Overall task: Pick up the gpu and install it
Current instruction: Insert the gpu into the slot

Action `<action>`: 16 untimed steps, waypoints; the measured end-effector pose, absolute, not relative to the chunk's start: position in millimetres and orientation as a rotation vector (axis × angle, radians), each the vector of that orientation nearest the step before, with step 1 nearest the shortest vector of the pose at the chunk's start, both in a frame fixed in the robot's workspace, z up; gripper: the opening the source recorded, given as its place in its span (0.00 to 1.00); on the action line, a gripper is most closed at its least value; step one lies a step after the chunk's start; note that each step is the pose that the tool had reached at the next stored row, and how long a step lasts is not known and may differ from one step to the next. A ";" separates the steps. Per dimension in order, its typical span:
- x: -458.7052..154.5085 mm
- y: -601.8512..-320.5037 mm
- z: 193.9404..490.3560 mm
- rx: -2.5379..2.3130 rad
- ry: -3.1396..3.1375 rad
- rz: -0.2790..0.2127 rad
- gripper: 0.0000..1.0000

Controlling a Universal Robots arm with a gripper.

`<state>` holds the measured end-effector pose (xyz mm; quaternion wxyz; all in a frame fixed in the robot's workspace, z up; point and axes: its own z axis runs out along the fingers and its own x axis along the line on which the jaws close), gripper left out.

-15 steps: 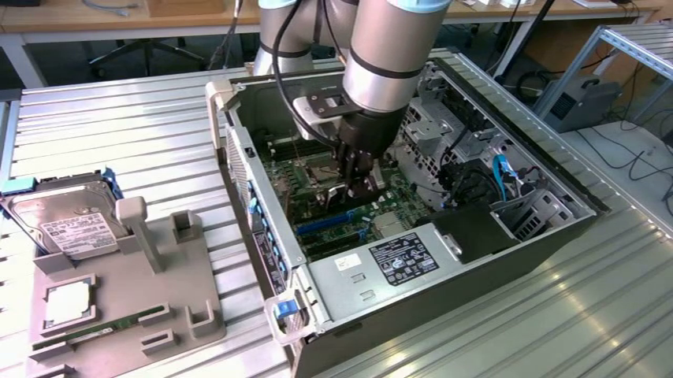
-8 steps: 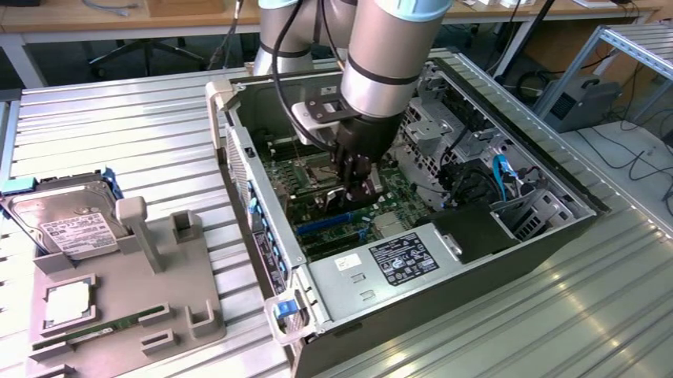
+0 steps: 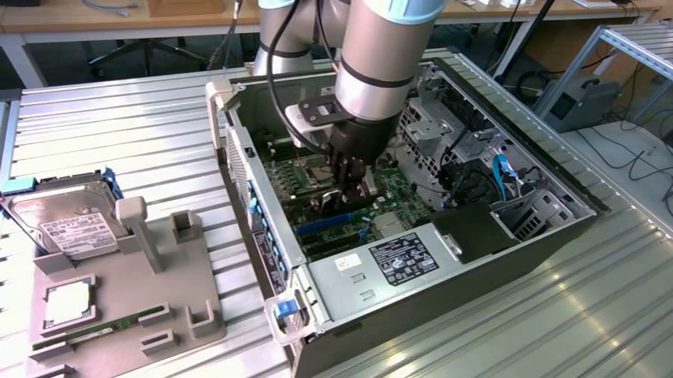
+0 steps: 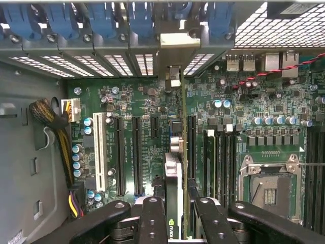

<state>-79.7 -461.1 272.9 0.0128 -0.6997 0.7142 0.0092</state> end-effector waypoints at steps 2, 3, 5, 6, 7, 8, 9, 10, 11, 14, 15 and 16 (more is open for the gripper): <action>-80.2 -461.1 272.7 -2.181 2.226 0.028 0.27; -80.5 -461.1 272.6 -2.181 2.226 0.028 0.27; -81.5 -461.1 272.4 -2.181 2.226 0.027 0.27; -82.2 -461.1 272.3 -2.181 2.227 0.027 0.27; -82.6 -461.1 272.1 -2.182 2.227 0.026 0.27; -82.9 -461.1 272.0 -2.182 2.227 0.026 0.27; -83.2 -461.1 271.8 -2.182 2.227 0.025 0.27; -83.5 -461.1 271.4 -2.182 2.227 0.025 0.27; -83.8 -461.1 270.9 -2.182 2.228 0.024 0.27; -84.0 -461.0 270.4 -2.170 2.240 0.024 0.27; -84.0 -461.0 270.4 -2.164 2.246 0.024 0.27; -84.0 -461.0 270.4 -2.164 2.246 0.024 0.27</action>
